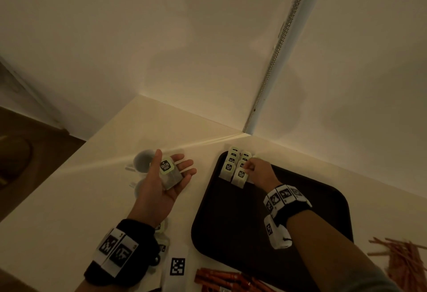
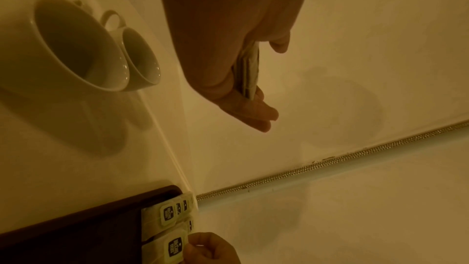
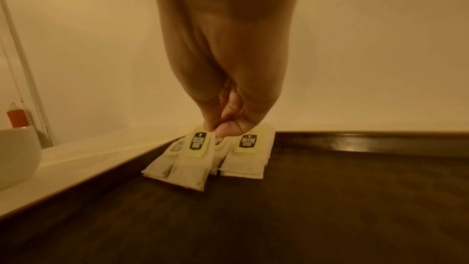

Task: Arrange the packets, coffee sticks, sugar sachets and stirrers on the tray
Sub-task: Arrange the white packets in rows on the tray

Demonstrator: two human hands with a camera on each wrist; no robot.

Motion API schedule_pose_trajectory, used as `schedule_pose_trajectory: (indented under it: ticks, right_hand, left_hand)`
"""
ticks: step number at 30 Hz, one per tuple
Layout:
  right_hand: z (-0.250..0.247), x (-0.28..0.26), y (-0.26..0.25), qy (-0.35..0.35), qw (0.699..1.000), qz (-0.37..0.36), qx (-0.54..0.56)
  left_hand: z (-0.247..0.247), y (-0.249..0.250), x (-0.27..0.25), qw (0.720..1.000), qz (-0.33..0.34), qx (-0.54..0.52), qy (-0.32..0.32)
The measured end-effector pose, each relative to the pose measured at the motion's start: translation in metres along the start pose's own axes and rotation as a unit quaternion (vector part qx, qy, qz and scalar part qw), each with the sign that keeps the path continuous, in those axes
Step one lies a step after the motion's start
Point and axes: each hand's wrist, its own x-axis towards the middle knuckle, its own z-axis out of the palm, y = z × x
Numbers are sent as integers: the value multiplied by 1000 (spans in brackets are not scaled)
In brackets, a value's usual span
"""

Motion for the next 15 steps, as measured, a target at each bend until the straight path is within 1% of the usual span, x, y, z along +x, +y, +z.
schedule_pose_trajectory:
  ticks: [4,7,9,10,11,12,14,15]
  right_hand:
    - [5,10,2,11,1000,2,-24]
    - [6,13,3,14,1000,14,-22]
    - [2,11,-5,36,999,-8,-38]
    - [-2,8,-15,56,997,-35,-33]
    - [-7,2,-29,73,995,-71,-4]
    - [-13,-6,-46,80,989,-114,48]
    - [-25,-30,-85,58,962,-229,134]
    - [-30,-43,-103,34,947,-287,140]
  left_hand:
    - [0,1,2,1000,1,0,2]
    - [2,0,2,1000,-11,9,-5]
    - [4,0,3,999,-30,21,-20]
    - [5,0,3,998,-41,29,-29]
    - [6,0,4,997,-53,38,-37]
    - [8,1,4,996,-66,47,-46]
    - [15,1,2,992,-84,64,-70]
    - [19,2,1,991,-85,69,-82]
